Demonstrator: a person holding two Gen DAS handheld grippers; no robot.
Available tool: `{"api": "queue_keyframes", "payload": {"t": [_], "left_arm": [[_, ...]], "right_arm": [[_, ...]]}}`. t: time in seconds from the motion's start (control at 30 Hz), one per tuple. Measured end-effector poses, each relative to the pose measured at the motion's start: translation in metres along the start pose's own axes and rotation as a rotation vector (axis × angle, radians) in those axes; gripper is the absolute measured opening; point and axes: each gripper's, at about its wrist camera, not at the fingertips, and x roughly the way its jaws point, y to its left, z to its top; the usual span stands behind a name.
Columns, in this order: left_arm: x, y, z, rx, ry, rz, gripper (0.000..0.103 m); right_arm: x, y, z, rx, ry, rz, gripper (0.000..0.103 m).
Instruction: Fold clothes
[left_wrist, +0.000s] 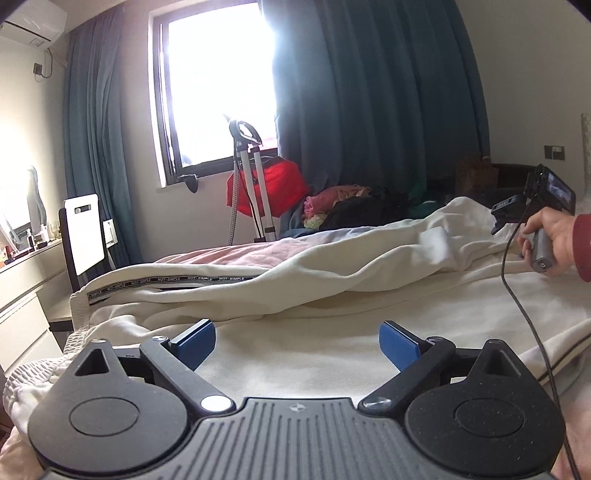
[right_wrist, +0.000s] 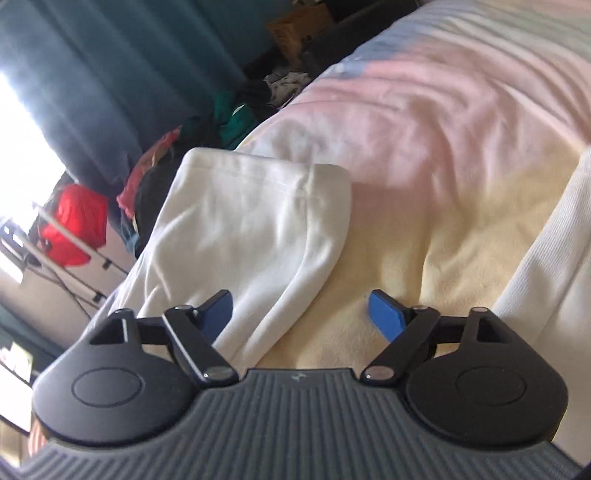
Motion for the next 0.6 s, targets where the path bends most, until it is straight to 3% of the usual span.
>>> {"api": "queue_keyframes", "payload": {"t": [0.13,0.27,0.37,0.4,0.53,0.6], "left_arm": [[0.019,-0.005,-0.001,-0.011,0.008,-0.013,0.097],[0.044,-0.01,-0.006,-0.011,0.004,-0.02,0.097],[0.05,-0.019,-0.009,0.037,-0.019,-0.004,0.097],[0.049,-0.022,-0.011,0.048,-0.024,-0.026,0.097],[0.039,-0.034,-0.017,0.097,-0.046,-0.095,0.097],[0.033,-0.038,-0.018,0.129,-0.068,-0.107,0.097]], "right_arm": [[0.025,0.004,0.006,-0.028,-0.058,-0.013,0.059],[0.05,0.009,0.019,-0.021,-0.097,-0.079,0.011],[0.057,0.053,0.033,-0.238,-0.1,-0.188,0.008],[0.05,0.071,0.042,-0.288,-0.124,-0.188,0.008],[-0.019,0.128,0.079,-0.404,-0.382,-0.064,0.008],[-0.047,0.133,0.088,-0.439,-0.474,-0.058,0.008]]}}
